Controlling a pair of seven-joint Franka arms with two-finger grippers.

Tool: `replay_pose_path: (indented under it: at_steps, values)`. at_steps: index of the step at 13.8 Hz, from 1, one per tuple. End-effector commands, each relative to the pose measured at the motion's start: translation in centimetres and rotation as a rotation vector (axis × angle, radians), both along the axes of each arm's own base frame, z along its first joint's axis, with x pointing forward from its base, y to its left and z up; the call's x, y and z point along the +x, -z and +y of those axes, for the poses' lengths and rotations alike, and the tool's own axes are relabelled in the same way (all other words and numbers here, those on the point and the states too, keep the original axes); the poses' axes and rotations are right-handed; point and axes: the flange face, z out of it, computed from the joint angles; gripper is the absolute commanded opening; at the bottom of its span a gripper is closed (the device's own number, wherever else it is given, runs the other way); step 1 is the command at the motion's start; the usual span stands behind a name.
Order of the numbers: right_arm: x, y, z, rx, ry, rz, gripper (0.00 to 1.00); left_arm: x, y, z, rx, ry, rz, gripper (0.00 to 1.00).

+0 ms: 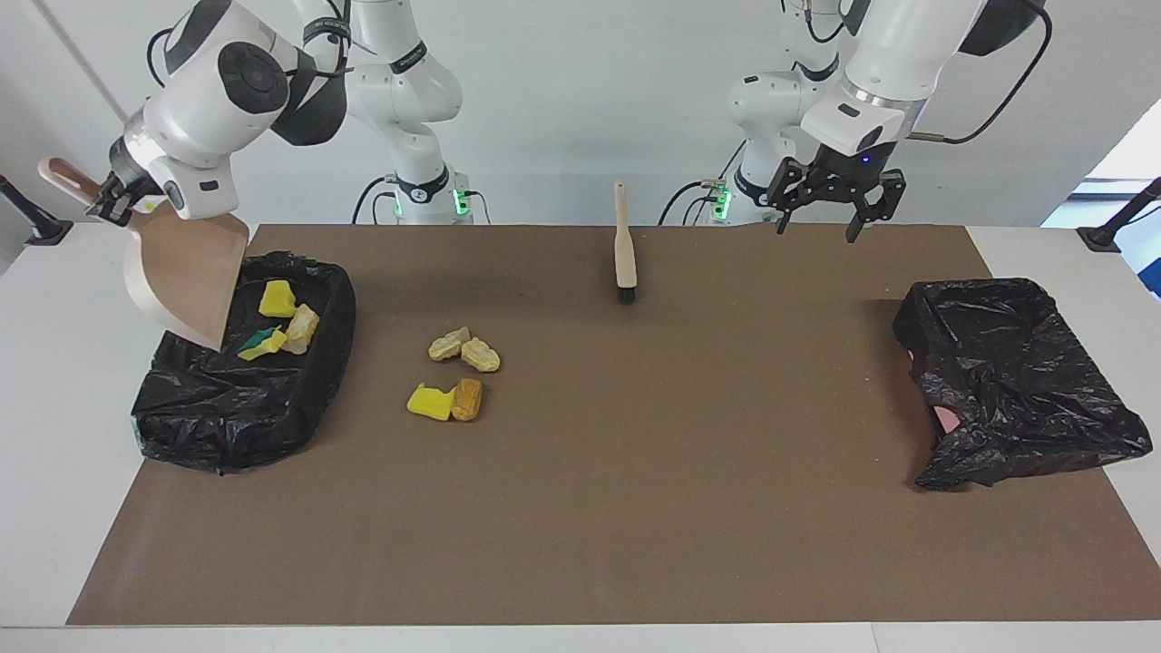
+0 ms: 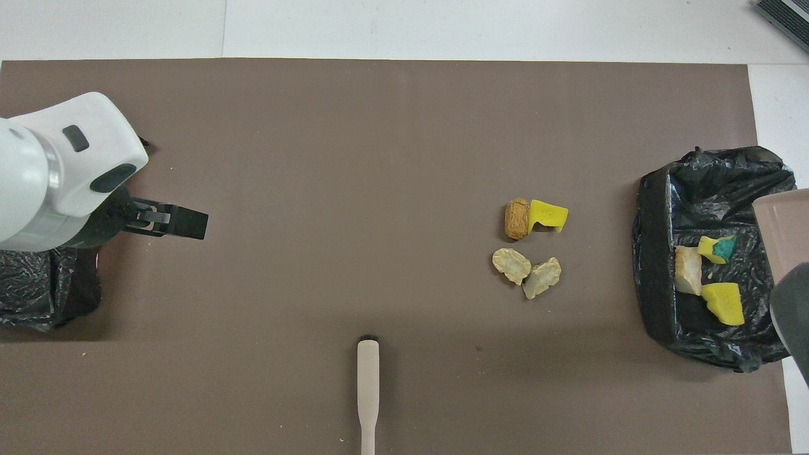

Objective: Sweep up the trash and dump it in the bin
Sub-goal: 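Tip the dustpan into the bag while the left gripper drops the brush, then bring the empty dustpan back to the table center with the right gripper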

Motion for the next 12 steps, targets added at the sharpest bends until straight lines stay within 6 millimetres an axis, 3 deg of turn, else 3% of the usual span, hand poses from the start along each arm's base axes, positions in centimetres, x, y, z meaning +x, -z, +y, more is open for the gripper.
replay_pose_path:
  at_steps: [1, 3, 5, 7, 10, 12]
  values:
    - [-0.8, -4.4, 0.1, 0.086, 0.083, -0.118, 0.00, 0.2, -1.7, 3.2, -0.004, -0.028, 0.030, 1.00]
    - [-1.8, -5.7, 0.9, 0.192, 0.144, -0.199, 0.00, -0.3, -2.4, 3.5, -0.005, -0.029, 0.049, 1.00]
    - [-2.2, -5.2, 1.7, 0.279, 0.253, -0.286, 0.00, -0.8, -2.9, 3.4, -0.005, -0.026, 0.046, 1.00]
    - [-2.7, -4.6, 3.7, 0.350, 0.374, -0.372, 0.00, -0.7, -2.5, 3.7, -0.001, -0.029, 0.067, 1.00]
    - [-2.8, -1.9, 11.3, 0.409, 0.649, -0.494, 0.00, -0.6, -2.8, 3.9, 0.004, -0.033, 0.062, 1.00]
    - [-2.3, 0.8, 17.9, 0.457, 0.817, -0.560, 0.00, -0.5, -2.8, 4.3, -0.004, -0.039, 0.064, 1.00]
